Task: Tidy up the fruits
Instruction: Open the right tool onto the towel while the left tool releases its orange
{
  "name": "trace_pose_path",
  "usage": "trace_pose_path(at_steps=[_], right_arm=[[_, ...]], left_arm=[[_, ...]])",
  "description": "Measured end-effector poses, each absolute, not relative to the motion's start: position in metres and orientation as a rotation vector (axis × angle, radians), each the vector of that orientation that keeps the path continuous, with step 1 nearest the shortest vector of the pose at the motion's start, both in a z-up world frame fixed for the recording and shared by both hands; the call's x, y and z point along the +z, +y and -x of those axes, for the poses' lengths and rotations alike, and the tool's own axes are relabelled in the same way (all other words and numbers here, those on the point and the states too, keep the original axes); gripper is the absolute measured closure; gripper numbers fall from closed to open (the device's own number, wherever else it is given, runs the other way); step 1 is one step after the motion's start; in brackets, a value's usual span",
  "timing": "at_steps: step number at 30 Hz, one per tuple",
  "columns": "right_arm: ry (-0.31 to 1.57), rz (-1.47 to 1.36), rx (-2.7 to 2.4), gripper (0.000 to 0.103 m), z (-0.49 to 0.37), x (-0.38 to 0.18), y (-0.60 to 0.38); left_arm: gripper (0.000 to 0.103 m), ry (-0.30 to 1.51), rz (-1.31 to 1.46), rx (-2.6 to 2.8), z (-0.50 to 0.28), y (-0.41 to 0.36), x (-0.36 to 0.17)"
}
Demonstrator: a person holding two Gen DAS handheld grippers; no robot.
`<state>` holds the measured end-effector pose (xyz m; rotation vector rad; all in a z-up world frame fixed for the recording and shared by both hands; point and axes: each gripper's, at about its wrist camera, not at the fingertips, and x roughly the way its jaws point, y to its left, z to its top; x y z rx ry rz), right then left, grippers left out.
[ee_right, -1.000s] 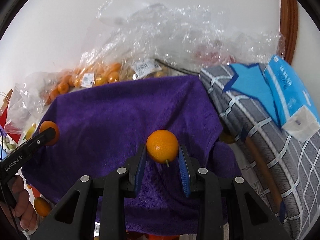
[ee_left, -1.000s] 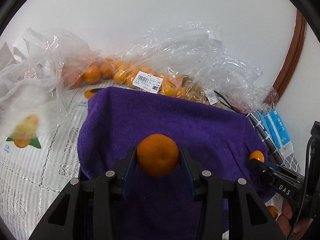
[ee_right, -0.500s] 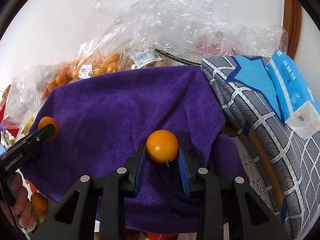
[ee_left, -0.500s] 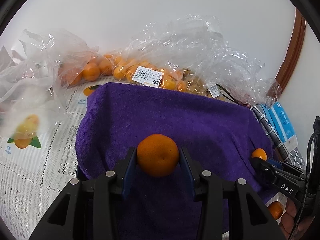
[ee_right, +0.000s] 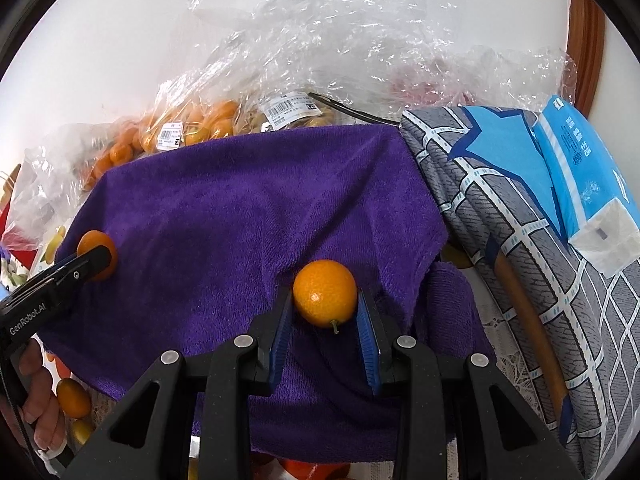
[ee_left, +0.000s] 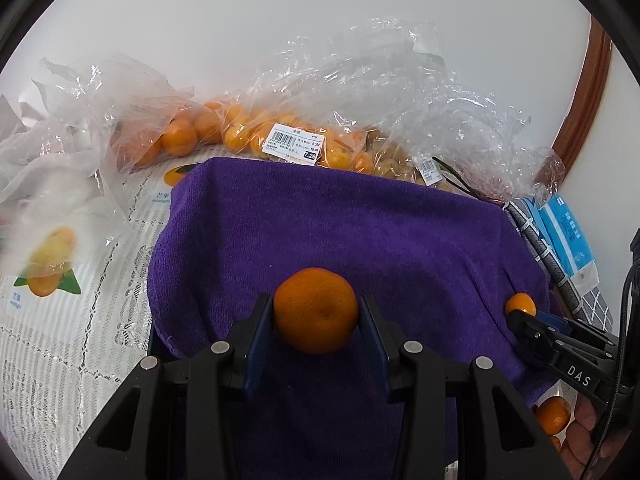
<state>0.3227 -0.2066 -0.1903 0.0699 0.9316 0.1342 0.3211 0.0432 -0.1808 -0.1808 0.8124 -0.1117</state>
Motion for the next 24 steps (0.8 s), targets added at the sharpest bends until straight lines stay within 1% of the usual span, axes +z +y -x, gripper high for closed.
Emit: trace_pose_path(at_steps=[2, 4, 5, 7, 8, 10, 12, 15, 17, 21, 24], right_arm=[[0.929, -0.068, 0.137, 0.065, -0.322, -0.190, -0.206], [0.920, -0.064, 0.137, 0.057, -0.320, -0.188, -0.205], [0.911, -0.063, 0.136, 0.055, -0.318, -0.187, -0.205], [0.886, -0.061, 0.133, 0.046, -0.316, -0.184, -0.203], [0.874, -0.061, 0.136, 0.044, -0.315, -0.182, -0.203], [0.847, -0.053, 0.143, 0.043, -0.311, -0.179, -0.202], [0.824, -0.038, 0.140, 0.043, -0.308, -0.175, -0.200], [0.789, -0.028, 0.132, 0.043, -0.303, -0.170, -0.200], [0.766, -0.025, 0.115, 0.043, -0.299, -0.166, -0.200], [0.713, -0.037, 0.086, 0.043, -0.290, -0.151, -0.203], [0.710, -0.053, 0.057, 0.043, -0.278, -0.144, -0.210]], left_arm=[[0.062, 0.812, 0.185, -0.114, -0.321, 0.044, -0.180], [0.062, 0.811, 0.192, -0.114, -0.321, 0.045, -0.180], [0.062, 0.811, 0.192, -0.114, -0.321, 0.045, -0.180], [0.062, 0.810, 0.187, -0.113, -0.320, 0.044, -0.180], [0.062, 0.810, 0.185, -0.112, -0.320, 0.044, -0.180], [0.059, 0.792, 0.192, -0.121, -0.318, 0.045, -0.178], [0.052, 0.762, 0.204, -0.131, -0.315, 0.047, -0.173], [0.049, 0.725, 0.213, -0.136, -0.309, 0.049, -0.166], [0.047, 0.699, 0.223, -0.136, -0.306, 0.051, -0.162], [0.047, 0.644, 0.242, -0.121, -0.299, 0.054, -0.154], [0.047, 0.616, 0.241, -0.122, -0.295, 0.053, -0.150]])
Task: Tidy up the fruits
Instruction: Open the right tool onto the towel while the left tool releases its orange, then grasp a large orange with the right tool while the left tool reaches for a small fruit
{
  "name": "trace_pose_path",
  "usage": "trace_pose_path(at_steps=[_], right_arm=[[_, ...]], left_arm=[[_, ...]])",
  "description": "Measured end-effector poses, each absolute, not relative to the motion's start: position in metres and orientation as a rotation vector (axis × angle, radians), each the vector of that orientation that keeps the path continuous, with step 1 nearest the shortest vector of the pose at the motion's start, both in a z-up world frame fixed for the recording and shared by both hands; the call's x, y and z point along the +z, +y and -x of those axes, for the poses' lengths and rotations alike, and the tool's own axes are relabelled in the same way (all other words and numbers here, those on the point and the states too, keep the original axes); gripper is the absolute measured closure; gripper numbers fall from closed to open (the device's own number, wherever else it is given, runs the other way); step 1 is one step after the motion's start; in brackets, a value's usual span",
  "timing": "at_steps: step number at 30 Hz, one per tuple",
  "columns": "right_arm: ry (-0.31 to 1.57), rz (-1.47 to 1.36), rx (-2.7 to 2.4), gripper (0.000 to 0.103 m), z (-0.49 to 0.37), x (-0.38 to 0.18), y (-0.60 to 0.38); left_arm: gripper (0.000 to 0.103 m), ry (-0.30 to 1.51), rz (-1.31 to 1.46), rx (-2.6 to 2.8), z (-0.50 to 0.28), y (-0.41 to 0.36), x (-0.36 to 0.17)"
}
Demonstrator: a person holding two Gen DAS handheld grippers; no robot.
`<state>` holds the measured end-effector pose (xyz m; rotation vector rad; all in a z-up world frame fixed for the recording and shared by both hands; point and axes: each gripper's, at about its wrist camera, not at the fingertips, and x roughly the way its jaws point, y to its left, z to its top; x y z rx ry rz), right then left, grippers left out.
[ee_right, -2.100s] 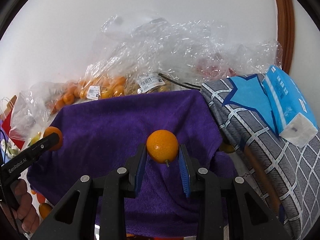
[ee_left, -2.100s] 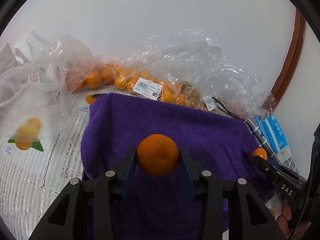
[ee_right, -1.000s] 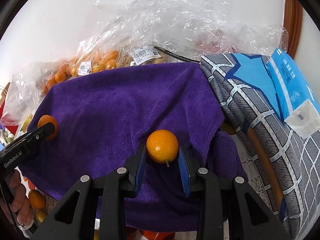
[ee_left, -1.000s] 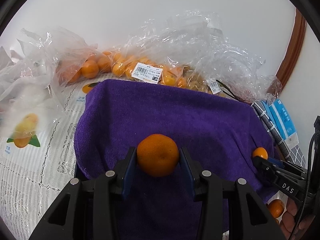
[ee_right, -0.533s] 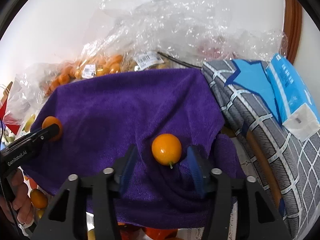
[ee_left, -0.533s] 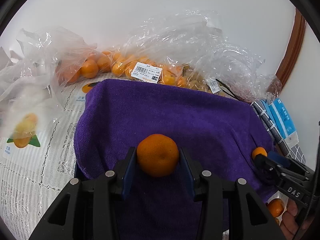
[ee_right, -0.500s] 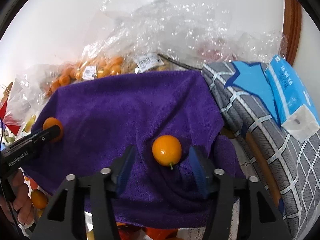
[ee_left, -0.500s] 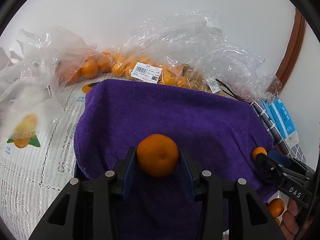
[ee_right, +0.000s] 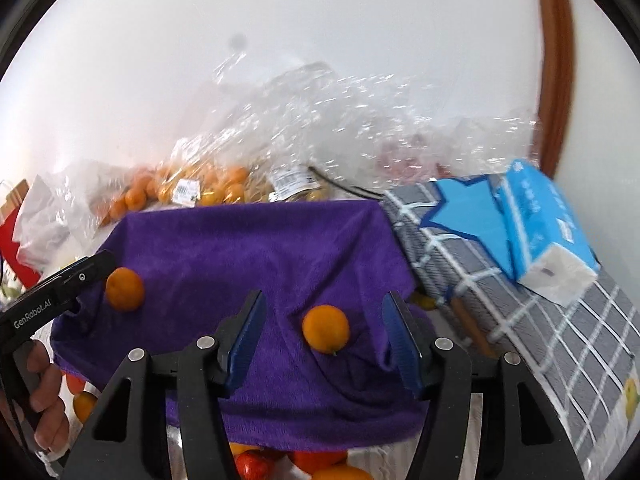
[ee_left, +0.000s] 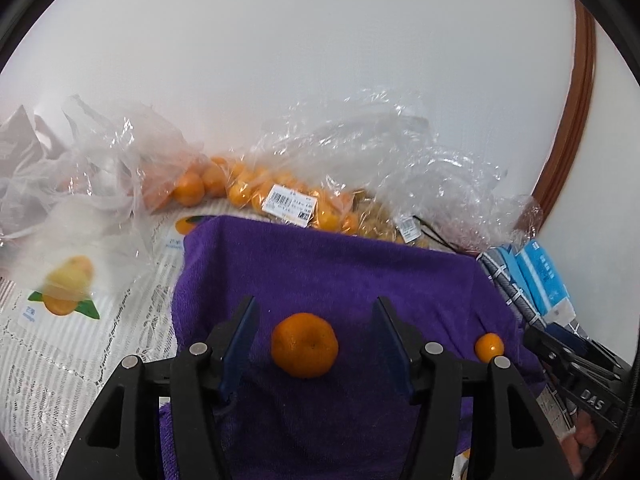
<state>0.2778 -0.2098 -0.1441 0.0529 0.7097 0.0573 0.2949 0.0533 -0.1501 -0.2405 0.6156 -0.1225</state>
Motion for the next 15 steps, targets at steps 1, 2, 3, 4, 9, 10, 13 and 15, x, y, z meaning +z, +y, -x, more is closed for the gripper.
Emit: trace_pose_path(at_steps=[1, 2, 3, 4, 9, 10, 13, 15], right_arm=[[0.711, -0.057, 0.058, 0.043, -0.273, -0.143, -0.212], [0.713, -0.060, 0.055, 0.043, -0.268, -0.142, -0.215], [0.719, -0.066, 0.046, 0.043, -0.261, -0.142, -0.219], [0.729, -0.080, 0.035, 0.043, -0.254, -0.143, -0.225], [0.774, -0.155, 0.038, 0.044, -0.213, -0.158, -0.247], [0.781, -0.158, 0.039, 0.046, -0.206, -0.160, -0.248], [0.809, -0.178, 0.064, 0.049, -0.183, -0.169, -0.246], [0.829, -0.179, 0.092, 0.053, -0.171, -0.174, -0.240]], left_arm=[[0.047, 0.607, 0.238, -0.124, -0.294, 0.053, -0.149], [0.048, 0.601, 0.236, -0.127, -0.293, 0.052, -0.147], [0.048, 0.598, 0.239, -0.143, -0.291, 0.051, -0.146], [0.048, 0.597, 0.244, -0.167, -0.290, 0.050, -0.145], [0.048, 0.589, 0.218, -0.191, -0.283, 0.041, -0.144], [0.048, 0.595, 0.210, -0.191, -0.281, 0.039, -0.145], [0.048, 0.609, 0.190, -0.196, -0.275, 0.036, -0.149], [0.047, 0.607, 0.182, -0.195, -0.266, 0.037, -0.150]])
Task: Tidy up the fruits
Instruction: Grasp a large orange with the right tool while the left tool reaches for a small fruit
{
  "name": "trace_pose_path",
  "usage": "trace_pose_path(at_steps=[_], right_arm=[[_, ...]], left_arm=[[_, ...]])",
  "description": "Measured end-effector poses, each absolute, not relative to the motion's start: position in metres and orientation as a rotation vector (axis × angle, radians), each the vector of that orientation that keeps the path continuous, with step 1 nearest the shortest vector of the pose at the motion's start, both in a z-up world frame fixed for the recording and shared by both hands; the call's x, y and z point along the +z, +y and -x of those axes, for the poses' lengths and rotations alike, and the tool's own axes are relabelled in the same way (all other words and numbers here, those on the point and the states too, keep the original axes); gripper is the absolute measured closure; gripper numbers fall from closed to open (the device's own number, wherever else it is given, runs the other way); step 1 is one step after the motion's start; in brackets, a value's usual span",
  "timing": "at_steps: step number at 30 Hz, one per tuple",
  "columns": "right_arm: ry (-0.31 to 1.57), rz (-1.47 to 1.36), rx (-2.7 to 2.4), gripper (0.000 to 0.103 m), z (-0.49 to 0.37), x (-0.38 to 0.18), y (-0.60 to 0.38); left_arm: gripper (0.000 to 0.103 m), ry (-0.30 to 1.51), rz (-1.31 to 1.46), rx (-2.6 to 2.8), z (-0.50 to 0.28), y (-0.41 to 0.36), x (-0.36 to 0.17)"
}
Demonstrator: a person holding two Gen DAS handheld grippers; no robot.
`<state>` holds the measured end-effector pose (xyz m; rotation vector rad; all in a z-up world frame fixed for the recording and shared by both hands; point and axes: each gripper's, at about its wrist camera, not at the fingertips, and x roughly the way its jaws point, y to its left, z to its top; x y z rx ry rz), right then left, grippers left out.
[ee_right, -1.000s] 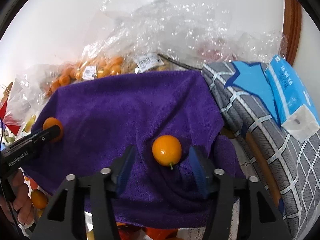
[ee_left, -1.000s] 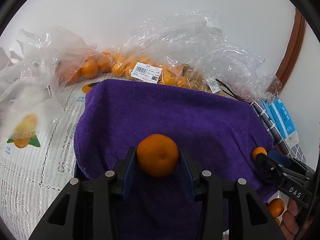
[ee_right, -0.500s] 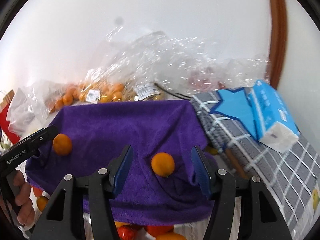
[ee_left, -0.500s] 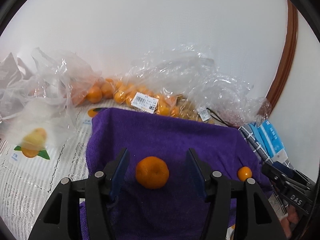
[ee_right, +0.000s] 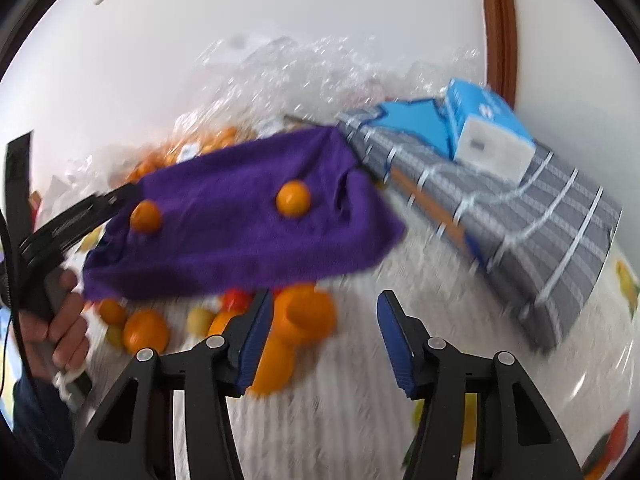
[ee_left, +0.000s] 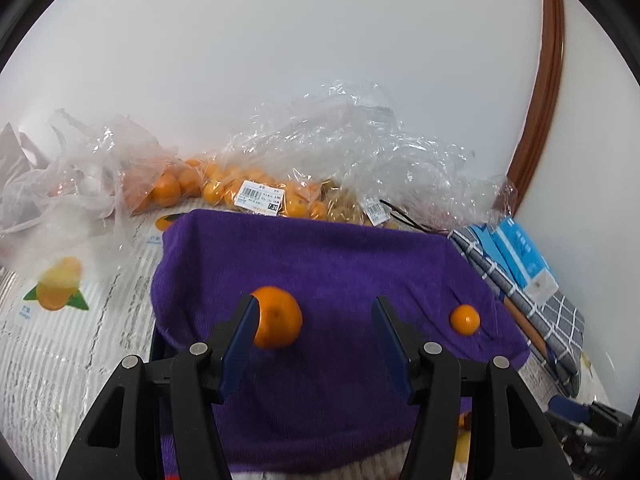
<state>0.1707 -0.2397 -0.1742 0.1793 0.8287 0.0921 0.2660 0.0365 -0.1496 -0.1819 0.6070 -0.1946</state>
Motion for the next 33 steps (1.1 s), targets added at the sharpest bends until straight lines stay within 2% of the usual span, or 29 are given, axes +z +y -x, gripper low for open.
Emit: trace_pose_path(at_steps=[3, 10, 13, 26, 33], right_arm=[[0.841, -0.153, 0.110, 0.059, -0.161, -0.181, -0.228], [0.872, -0.160, 0.160, 0.061, -0.166, -0.189, -0.211], [0.893, -0.164, 0.166, 0.070, -0.172, -0.196, -0.209], [0.839, -0.075, 0.086, 0.071, -0.137, -0.191, -0.220], [0.815, -0.128, 0.076, 0.071, -0.129, -0.189, -0.234]], left_arm=[[0.047, 0.602, 0.178, -0.191, -0.249, 0.042, -0.152], [0.043, 0.611, 0.214, -0.197, -0.206, 0.060, -0.158], [0.043, 0.631, 0.240, -0.196, -0.198, 0.066, -0.163], [0.043, 0.675, 0.281, -0.225, -0.173, 0.071, -0.174], [0.043, 0.744, 0.265, -0.286, -0.168, 0.060, -0.182]])
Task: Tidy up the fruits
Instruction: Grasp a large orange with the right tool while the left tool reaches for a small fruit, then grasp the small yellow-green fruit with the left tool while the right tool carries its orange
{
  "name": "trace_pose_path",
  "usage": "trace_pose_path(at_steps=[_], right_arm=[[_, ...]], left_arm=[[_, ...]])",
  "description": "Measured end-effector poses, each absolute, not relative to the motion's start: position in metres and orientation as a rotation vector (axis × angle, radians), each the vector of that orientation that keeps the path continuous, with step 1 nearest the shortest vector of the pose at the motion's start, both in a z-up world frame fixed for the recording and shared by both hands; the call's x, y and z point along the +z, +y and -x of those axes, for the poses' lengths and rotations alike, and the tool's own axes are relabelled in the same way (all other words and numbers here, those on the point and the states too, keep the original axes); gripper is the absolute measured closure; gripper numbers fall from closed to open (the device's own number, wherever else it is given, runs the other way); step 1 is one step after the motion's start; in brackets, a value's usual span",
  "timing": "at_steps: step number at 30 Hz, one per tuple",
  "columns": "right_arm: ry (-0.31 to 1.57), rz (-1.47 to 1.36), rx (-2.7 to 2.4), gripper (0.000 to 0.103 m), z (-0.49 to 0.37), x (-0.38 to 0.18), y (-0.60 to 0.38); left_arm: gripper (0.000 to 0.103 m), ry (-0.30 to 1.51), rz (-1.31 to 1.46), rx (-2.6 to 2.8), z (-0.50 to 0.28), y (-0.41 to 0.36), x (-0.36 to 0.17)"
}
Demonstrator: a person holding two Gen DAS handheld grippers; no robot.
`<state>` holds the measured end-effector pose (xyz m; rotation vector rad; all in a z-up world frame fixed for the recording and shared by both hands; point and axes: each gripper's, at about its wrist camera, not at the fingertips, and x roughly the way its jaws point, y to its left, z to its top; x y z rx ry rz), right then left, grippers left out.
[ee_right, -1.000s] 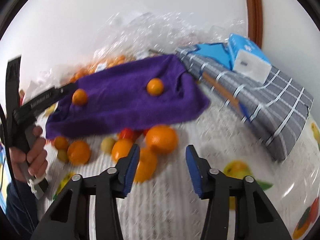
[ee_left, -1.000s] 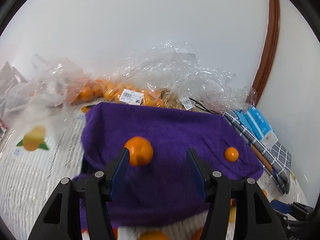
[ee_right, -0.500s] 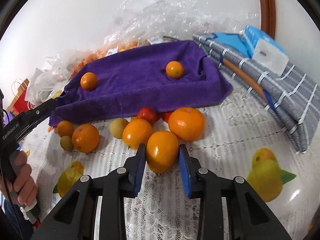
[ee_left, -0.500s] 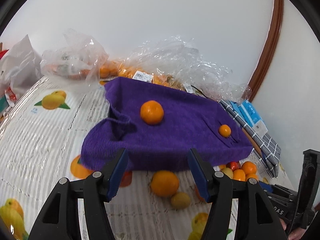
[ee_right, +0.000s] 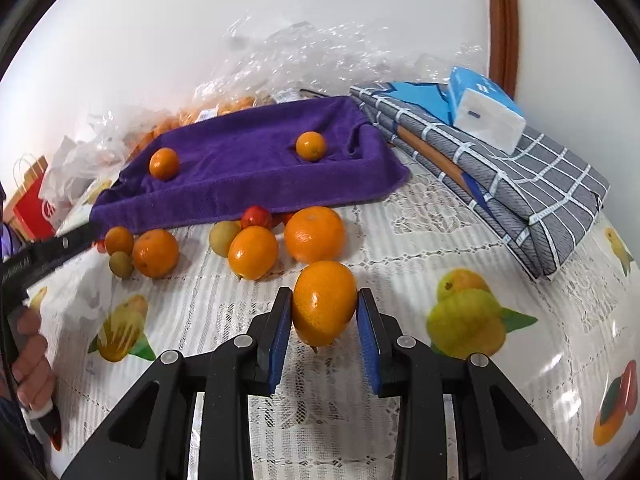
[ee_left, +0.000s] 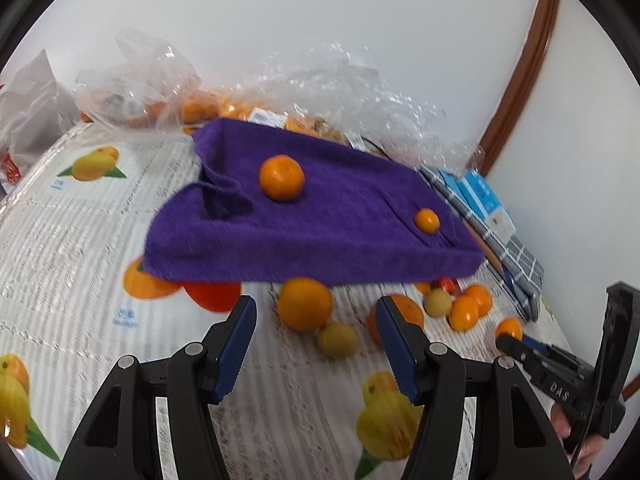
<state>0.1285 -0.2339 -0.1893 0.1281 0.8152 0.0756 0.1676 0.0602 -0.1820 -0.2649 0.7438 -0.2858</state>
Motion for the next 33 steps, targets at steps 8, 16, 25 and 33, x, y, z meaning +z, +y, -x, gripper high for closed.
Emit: trace_pose_path(at_steps=[8, 16, 25, 33], right_arm=[[0.806, -0.161, 0.074, 0.071, -0.127, -0.189, -0.238], [0.827, -0.126, 0.092, 0.071, -0.130, -0.191, -0.230], [0.824, -0.143, 0.085, 0.071, -0.130, -0.191, -0.233], [0.800, -0.170, 0.086, 0.071, -0.126, -0.188, -0.239]], left_arm=[[0.046, 0.816, 0.209, -0.304, -0.171, 0.046, -0.189], [0.075, 0.879, 0.093, -0.310, -0.176, 0.023, -0.193], [0.078, 0.806, 0.241, -0.383, -0.167, 0.046, -0.185], [0.078, 0.770, 0.224, -0.389, -0.161, 0.041, -0.180]])
